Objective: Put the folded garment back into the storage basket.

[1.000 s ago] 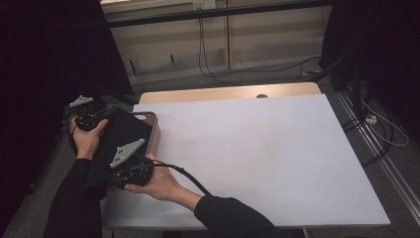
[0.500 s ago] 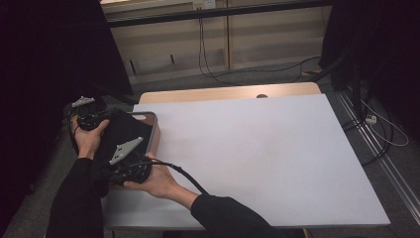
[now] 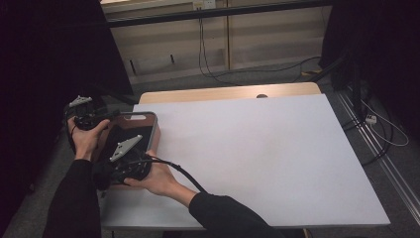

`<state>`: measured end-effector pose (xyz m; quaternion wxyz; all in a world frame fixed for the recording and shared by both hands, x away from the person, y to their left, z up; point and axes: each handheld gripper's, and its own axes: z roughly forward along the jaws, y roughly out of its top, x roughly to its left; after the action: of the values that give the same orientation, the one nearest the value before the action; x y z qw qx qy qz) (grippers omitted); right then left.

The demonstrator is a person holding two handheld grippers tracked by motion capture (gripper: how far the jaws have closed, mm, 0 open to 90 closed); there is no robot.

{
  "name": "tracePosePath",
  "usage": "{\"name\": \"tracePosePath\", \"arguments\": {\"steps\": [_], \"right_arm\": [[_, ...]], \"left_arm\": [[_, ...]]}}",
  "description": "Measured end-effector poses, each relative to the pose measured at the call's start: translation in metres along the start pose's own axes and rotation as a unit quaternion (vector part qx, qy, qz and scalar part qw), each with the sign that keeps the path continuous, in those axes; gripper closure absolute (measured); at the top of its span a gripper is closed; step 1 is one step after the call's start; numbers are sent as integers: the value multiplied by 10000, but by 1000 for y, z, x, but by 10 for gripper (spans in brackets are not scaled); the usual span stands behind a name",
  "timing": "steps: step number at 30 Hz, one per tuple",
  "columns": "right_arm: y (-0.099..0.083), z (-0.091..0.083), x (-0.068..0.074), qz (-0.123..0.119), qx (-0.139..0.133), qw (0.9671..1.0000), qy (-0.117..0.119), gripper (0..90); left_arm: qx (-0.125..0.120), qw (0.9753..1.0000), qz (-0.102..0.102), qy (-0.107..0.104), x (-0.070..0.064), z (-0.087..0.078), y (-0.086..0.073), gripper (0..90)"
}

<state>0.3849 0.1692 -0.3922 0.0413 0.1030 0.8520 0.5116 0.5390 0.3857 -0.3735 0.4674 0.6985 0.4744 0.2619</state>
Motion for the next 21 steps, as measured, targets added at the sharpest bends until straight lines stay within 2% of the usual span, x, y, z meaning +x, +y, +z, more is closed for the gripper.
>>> {"name": "tracePosePath", "arguments": {"steps": [3, 7, 12, 13, 15, 16, 17, 18, 19, 20, 21], "right_arm": [[3, 4, 0, 39, 18, 10000, -11, 841], [7, 9, -1, 152, -119, 9998, 90, 838], [6, 10, 0, 103, -94, 9998, 140, 804], [5, 9, -1, 112, -93, 9998, 151, 779], [3, 7, -2, 155, -118, 9996, 212, 669], [2, 3, -1, 107, -84, 9997, 222, 592], [2, 3, -1, 107, -84, 9997, 222, 592], [1, 0, -1, 98, -82, 9998, 178, 552], [-2, -6, -1, 137, -112, 9997, 193, 474], [-2, -6, -1, 137, -112, 9997, 193, 474], [-6, -14, -1, 160, -172, 9996, 169, 448]], "left_arm": [[-34, 10000, 18, -18, 0, -6, 1, 287], [-50, 9999, 81, -73, 0, -17, 2, 249], [-50, 9998, 176, -54, 1, -26, 0, 243], [-67, 9998, 177, -17, 2, -29, 0, 239], [-122, 9998, 152, 7, 2, -33, -3, 210], [-107, 9997, 213, 31, 1, -36, -5, 200], [-76, 9996, 254, 45, 1, -38, -6, 200], [-104, 9996, 270, 44, 0, -41, -7, 192], [-132, 9995, 276, 35, -1, -44, -9, 181], [-120, 9995, 286, 40, -2, -47, -11, 181], [-144, 9994, 321, 58, -3, -50, -12, 169]]}}
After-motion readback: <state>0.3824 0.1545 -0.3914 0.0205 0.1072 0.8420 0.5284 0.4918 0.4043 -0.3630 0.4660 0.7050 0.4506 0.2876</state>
